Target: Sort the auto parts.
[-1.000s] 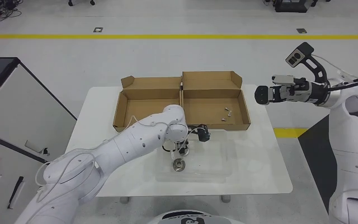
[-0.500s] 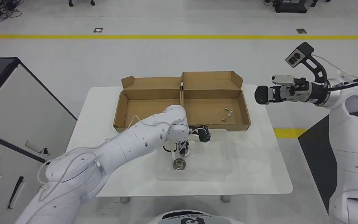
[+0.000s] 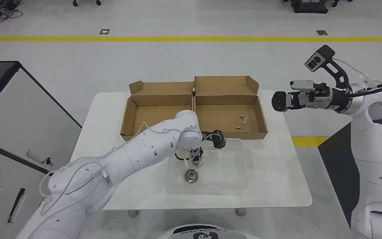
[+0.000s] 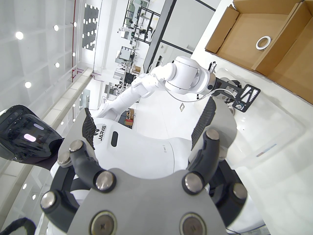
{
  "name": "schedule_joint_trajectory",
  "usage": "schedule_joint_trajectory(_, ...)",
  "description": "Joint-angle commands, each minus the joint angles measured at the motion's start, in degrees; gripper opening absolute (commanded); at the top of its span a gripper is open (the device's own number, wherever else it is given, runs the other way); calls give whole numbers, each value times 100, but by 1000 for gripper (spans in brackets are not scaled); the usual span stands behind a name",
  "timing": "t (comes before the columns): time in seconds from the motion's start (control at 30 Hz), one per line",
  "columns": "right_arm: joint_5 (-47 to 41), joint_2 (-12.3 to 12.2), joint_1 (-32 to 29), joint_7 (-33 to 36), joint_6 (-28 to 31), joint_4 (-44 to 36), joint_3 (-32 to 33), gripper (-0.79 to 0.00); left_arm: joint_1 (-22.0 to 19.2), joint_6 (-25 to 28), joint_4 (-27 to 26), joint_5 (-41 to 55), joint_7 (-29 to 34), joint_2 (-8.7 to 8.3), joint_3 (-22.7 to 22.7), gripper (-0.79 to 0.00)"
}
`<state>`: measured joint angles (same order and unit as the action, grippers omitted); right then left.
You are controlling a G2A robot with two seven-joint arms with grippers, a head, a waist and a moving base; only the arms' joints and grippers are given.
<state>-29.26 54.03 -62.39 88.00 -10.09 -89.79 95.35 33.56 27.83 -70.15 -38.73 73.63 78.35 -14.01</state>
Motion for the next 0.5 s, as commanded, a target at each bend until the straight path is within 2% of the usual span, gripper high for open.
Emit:
schedule_joint_trajectory(0.0,0,0,0,0,0,0,0,0,15,-8,-65,-24,6,-26,-41,-785)
schedule_joint_trajectory(0.23,0,0,0,0,0,0,0,0,48,-50,-709,65,123,-220,-381,-785)
schedule_joint_trajectory(0.47,0,0,0,0,0,0,0,0,215,-168,-1996,272,450,-602,-934,-785)
